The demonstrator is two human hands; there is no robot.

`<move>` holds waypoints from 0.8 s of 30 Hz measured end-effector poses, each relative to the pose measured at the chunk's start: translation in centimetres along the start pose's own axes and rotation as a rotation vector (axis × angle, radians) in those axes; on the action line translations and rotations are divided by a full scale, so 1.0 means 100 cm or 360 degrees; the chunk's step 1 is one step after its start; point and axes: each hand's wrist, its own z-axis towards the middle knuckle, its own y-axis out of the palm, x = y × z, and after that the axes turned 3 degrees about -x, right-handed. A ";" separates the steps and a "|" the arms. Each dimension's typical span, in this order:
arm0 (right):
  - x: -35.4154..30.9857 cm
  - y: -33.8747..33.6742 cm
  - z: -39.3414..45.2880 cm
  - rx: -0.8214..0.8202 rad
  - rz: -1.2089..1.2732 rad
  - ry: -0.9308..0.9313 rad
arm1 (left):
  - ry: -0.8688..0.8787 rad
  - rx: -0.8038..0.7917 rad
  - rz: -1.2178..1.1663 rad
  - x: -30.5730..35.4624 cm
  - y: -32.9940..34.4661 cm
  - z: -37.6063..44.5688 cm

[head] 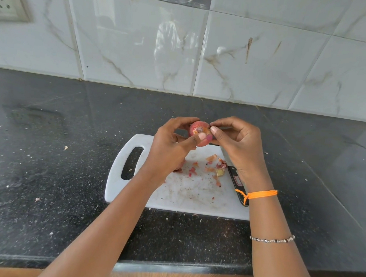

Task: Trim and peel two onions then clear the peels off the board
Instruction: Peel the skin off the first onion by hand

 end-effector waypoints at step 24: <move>0.016 -0.003 0.000 -0.0046 -0.0920 0.0152 | 0.0023 -0.0297 -0.0246 -0.003 0.004 -0.001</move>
